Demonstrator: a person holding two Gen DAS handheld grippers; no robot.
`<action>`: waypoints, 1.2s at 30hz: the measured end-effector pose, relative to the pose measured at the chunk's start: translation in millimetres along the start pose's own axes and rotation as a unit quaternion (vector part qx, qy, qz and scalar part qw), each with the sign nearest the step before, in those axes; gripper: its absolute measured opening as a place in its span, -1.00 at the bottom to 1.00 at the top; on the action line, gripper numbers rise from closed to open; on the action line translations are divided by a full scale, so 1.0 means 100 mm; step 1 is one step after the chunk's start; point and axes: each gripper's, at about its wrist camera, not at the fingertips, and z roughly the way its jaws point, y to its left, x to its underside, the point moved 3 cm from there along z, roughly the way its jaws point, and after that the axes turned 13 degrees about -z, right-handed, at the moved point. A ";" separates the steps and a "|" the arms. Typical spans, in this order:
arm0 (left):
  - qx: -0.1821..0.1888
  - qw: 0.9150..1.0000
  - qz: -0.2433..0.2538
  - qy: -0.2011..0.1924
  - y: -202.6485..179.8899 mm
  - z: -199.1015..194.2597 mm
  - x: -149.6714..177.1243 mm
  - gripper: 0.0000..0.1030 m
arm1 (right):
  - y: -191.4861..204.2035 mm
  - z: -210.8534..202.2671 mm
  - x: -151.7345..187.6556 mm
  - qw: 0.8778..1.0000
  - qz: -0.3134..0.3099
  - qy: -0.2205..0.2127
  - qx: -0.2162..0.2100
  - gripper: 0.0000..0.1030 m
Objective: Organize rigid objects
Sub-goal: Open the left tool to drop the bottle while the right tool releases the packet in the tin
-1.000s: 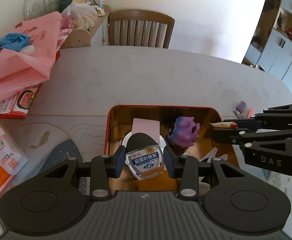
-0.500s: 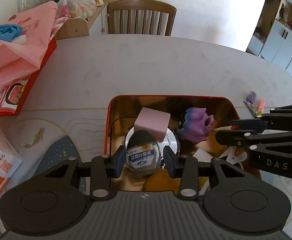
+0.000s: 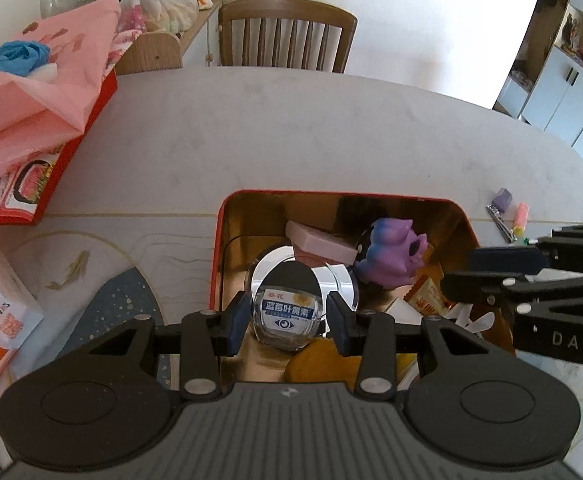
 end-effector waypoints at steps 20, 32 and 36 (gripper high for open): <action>0.022 0.998 0.011 -0.057 -0.27 -0.65 0.09 0.26 | 0.06 -0.61 0.16 0.998 0.003 -0.050 -0.028 0.10; 0.049 0.995 0.027 -0.081 -0.76 -0.93 0.23 0.44 | -0.15 -1.16 0.51 0.996 0.009 -0.081 -0.022 0.53; 0.054 0.994 0.034 -0.083 -0.98 -0.92 0.29 0.54 | -0.30 -1.31 0.67 0.996 0.009 -0.084 -0.015 0.66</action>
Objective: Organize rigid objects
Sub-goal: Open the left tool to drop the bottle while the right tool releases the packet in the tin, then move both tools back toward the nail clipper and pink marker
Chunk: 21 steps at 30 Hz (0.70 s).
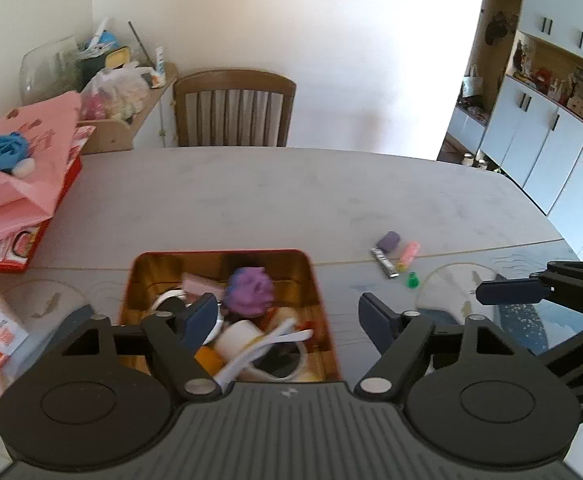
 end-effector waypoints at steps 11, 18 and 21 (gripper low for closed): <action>0.006 1.000 -0.003 -0.003 -0.62 0.23 0.11 0.61 | -0.58 -0.29 0.34 0.999 -0.001 -0.001 0.041 0.99; -0.007 1.000 -0.011 0.008 -0.95 0.54 0.11 0.63 | -0.92 -0.31 0.54 0.999 0.001 0.009 0.044 0.99; -0.014 1.000 -0.014 0.018 -1.05 0.72 0.10 0.63 | -1.03 -0.27 0.60 0.999 0.001 0.014 0.040 0.99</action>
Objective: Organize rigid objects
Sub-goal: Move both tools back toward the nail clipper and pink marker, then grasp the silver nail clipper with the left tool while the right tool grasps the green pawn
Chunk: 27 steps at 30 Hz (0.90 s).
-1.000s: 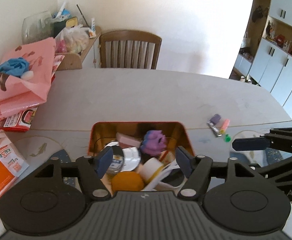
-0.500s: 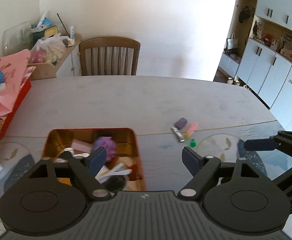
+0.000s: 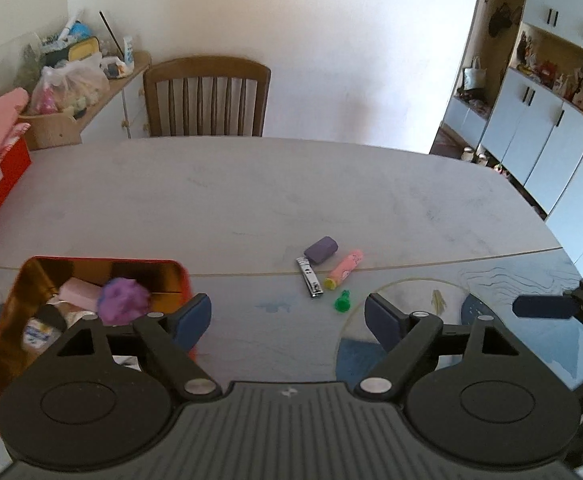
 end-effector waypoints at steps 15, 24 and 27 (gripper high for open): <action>-0.043 0.998 -0.005 0.045 -0.21 0.92 -0.14 0.63 | -0.27 0.45 0.06 0.999 -0.009 0.029 -0.033 0.96; -0.071 0.996 -0.007 0.060 -0.12 1.32 -0.19 0.63 | -0.30 0.85 -0.01 0.998 -0.021 0.048 -0.043 0.88; -0.078 0.995 -0.001 0.061 -0.12 1.41 -0.18 0.63 | -0.29 0.96 -0.05 0.998 -0.032 0.048 -0.040 0.87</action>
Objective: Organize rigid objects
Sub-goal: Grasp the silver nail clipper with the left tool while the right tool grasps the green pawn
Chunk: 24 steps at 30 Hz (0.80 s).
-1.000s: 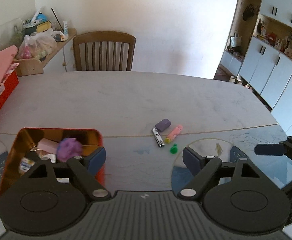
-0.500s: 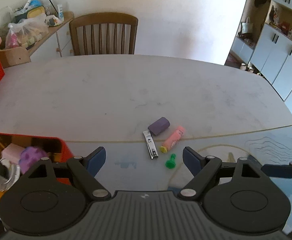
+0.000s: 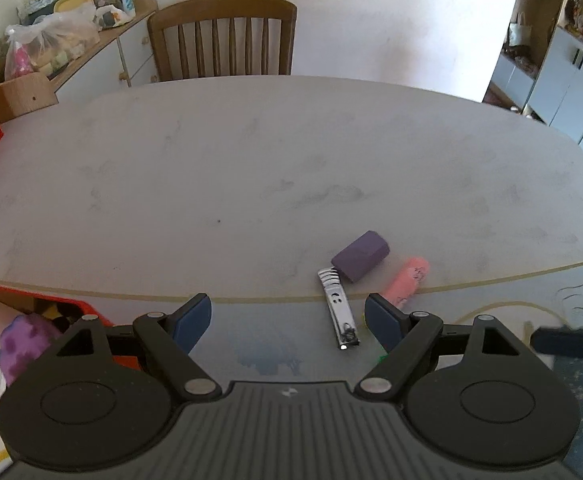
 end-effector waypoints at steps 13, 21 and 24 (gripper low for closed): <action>0.009 1.000 0.014 0.005 -0.05 0.20 0.03 0.62 | 0.00 0.40 -0.15 0.999 -0.045 0.011 -0.001 0.30; 0.021 0.999 0.041 -0.015 -0.12 0.14 0.11 0.08 | 0.03 0.50 -0.16 0.998 -0.066 -0.001 0.004 -0.10; 0.028 0.998 0.052 -0.019 -0.15 0.11 0.15 -0.18 | 0.04 0.52 -0.16 0.997 -0.075 -0.009 0.006 -0.28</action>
